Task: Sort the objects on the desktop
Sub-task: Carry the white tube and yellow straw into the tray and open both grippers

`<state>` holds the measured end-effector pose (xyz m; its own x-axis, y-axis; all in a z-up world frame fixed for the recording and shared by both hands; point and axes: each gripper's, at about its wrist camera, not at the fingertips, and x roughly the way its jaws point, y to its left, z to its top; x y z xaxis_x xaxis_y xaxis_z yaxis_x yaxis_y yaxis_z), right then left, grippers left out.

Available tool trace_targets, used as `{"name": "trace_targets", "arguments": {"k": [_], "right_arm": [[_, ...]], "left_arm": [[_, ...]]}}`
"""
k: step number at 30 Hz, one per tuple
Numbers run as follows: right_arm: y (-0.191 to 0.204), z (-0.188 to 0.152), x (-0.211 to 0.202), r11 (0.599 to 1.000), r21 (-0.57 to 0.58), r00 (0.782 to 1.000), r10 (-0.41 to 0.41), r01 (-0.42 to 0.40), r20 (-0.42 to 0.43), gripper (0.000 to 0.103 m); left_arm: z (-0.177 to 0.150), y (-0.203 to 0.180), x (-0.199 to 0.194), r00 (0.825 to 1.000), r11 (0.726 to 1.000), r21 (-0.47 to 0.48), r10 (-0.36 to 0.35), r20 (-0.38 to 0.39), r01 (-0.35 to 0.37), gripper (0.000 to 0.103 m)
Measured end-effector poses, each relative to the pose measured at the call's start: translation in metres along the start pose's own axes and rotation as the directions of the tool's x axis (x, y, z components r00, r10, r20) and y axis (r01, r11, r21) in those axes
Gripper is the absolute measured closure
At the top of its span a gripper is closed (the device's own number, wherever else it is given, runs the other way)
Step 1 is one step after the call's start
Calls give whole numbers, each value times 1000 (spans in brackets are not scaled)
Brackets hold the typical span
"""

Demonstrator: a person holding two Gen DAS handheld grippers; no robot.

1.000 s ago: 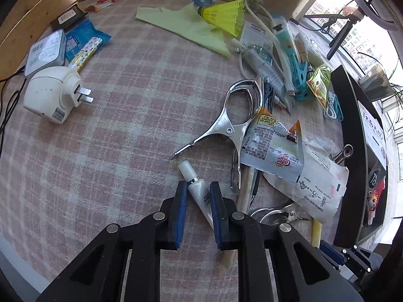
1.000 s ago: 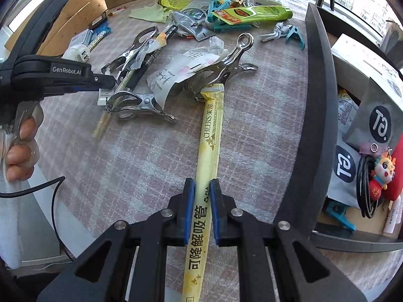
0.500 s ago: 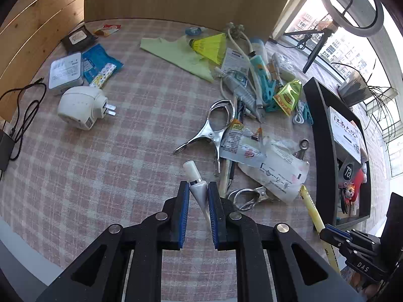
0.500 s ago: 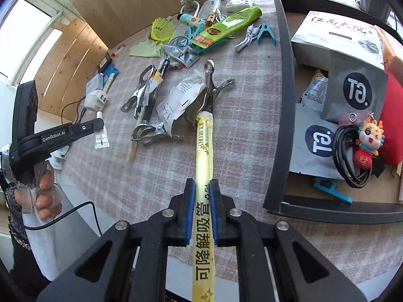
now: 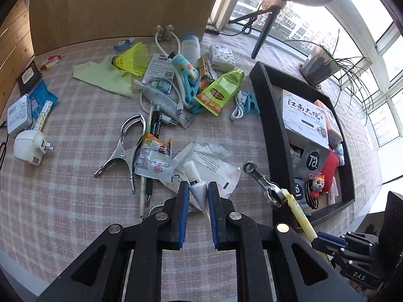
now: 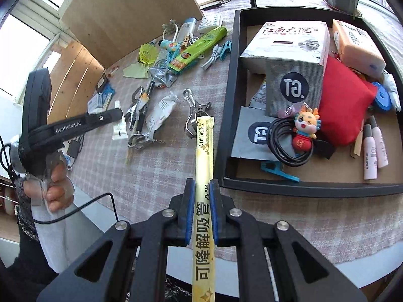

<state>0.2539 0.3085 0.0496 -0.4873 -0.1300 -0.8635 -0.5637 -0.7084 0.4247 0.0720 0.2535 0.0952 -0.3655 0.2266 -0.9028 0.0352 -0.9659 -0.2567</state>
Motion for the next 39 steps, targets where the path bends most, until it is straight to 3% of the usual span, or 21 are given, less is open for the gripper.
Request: {"name": "trace_targets", "arguments": {"k": [6,11,15,20,25,33,39], "right_arm": [[-19,-20,3,999,1,997,-42,43,-58,92],[-31,-15,-21,998,60,1000,8,-9,26,92],[-38,-7,-45,998,69,996,-3,-2,86,92],[-66,16,-81,992,121,982,-68,47,174,92],[-107,43,-113,975,180,955,-170,127,243,92],[-163,90,-131,945,249,919,-280,212,278,92],[-184,115,-132,936,266,910,-306,232,281,91]], "left_arm": [[5,-21,14,999,999,35,-19,-29,20,89],[4,-41,19,998,996,71,-41,-53,45,89],[6,-65,22,996,991,111,-64,-66,71,89],[15,-109,23,992,975,188,-101,-77,114,89],[31,-162,26,985,951,261,-145,-91,164,89],[50,-250,43,978,912,355,-180,-103,205,89],[61,-287,46,979,896,396,-180,-95,203,88]]}}
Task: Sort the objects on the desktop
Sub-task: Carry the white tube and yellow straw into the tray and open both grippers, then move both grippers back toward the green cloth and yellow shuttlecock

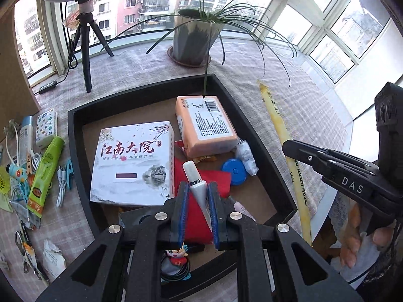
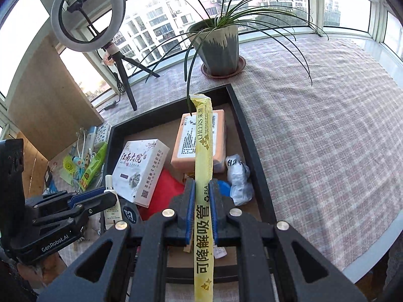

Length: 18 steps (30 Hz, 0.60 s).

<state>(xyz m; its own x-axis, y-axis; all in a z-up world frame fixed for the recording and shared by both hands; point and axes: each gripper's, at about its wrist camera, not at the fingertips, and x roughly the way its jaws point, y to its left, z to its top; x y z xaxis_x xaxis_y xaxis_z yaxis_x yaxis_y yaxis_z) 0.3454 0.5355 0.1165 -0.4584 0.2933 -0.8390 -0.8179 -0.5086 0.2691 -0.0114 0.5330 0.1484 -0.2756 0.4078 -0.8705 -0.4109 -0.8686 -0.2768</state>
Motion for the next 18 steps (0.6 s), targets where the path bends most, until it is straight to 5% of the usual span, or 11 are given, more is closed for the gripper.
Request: {"name": "trace_targets", "arguments": {"k": [6,18], "right_arm": [[6,7,9,1000,-7,1000,-5,5,-15,68],[58,19,15,995,-61,997,73,-75,-30,55]], "left_arm": [[12,3,-8,999,1000,5,18,27,-18,77],[7,71,-32,998,994,-93,62,29,-59,77]]}}
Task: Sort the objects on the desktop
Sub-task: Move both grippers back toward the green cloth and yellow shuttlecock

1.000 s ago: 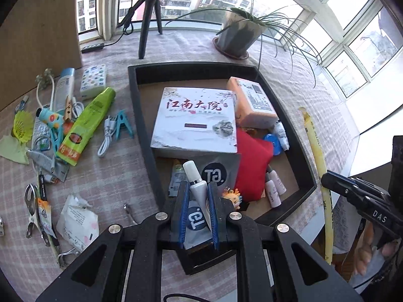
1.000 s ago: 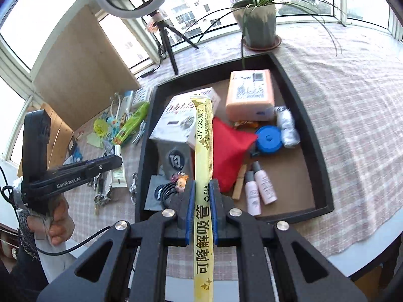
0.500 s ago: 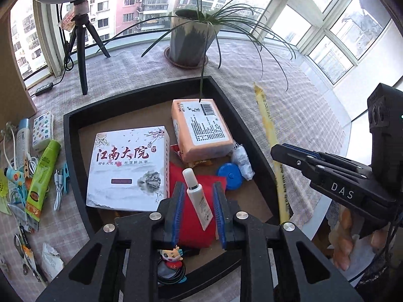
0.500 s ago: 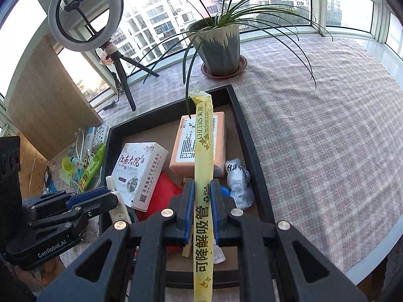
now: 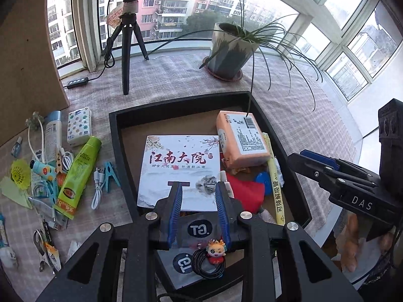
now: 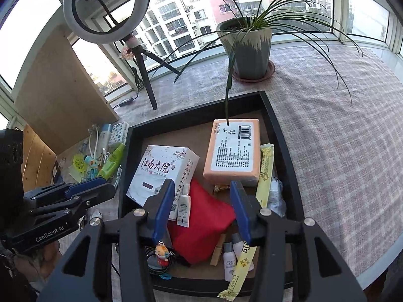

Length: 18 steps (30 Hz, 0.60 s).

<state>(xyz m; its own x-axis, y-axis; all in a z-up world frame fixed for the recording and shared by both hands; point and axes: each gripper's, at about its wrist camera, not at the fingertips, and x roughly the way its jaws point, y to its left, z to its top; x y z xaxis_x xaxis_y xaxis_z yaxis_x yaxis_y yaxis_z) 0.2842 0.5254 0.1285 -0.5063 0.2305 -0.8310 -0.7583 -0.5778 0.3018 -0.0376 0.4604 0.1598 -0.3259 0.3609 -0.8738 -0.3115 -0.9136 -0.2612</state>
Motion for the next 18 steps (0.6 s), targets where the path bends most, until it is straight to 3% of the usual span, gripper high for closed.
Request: {"name": "trace_targets", "arguments": {"k": [10,18], "right_arm": [[72,6,29,991,-92,993,93,-99,-66,50],[151,9,65,960,-197,973,170,-199,-154,50]], "left_arm": [[-14,134,-41,993,978,-184,109,39,-100,69],[-42,278,-61,974,891,-407,227,11,-203,69]]}}
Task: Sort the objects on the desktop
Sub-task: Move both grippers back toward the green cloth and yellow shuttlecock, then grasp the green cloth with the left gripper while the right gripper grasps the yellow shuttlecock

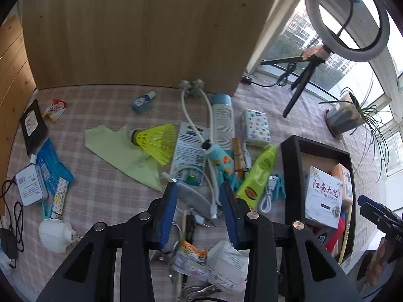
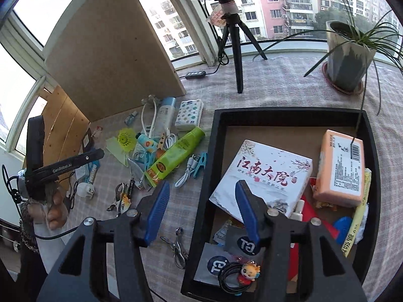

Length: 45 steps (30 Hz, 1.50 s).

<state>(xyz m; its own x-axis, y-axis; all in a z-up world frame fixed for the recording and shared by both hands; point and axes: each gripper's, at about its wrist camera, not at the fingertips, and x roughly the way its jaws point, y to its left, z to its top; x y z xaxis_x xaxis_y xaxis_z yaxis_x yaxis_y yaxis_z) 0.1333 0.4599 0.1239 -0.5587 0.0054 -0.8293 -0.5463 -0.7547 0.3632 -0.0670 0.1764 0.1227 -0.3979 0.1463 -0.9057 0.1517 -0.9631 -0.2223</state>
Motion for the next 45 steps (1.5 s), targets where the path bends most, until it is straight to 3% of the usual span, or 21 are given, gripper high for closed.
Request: {"name": "trace_targets", "arguments": {"k": [5,10,21,24,27,29,31,34,36,37,45], "right_arm": [[54,20,39,993,-111,999,45,-48,-22,50],[110,35,93,972,-205,990,99,-117,-98,50],[181,57,206,949,-256,965,126,-186,-231,50],[186,60,226,950,-253,960,119,-184,-253,50],[188,63,244,953,-244,957,110,-179,-269,50],[190,65,254,954,-241,955,108,-178,-277,50],[192,67,262,955,-235,953,114,-183,-281,50],[195,70,275,954,-202,940,155,-223,-303,63],[200,70,287,953,-196,931,158,-231,-330,87],[202,69,290,955,-200,934,147,-220,-326,92],[200,73,269,962,-151,953,190,-229,-235,100]], "left_arm": [[18,80,24,997,990,-129,58,-42,-63,67],[35,133,56,992,968,-230,84,-94,-103,63],[51,146,115,990,954,-289,45,-136,-83,58],[50,142,120,991,956,-277,61,-119,-92,61],[50,140,123,992,958,-271,63,-112,-92,79],[49,142,124,993,954,-289,54,-106,-83,96],[47,145,126,994,948,-311,44,-102,-74,102],[43,148,125,996,942,-333,23,-91,-53,102],[39,149,122,996,937,-345,21,-84,-49,102],[37,150,119,997,935,-351,23,-76,-48,102],[23,135,69,999,946,-323,43,25,-32,102]]}}
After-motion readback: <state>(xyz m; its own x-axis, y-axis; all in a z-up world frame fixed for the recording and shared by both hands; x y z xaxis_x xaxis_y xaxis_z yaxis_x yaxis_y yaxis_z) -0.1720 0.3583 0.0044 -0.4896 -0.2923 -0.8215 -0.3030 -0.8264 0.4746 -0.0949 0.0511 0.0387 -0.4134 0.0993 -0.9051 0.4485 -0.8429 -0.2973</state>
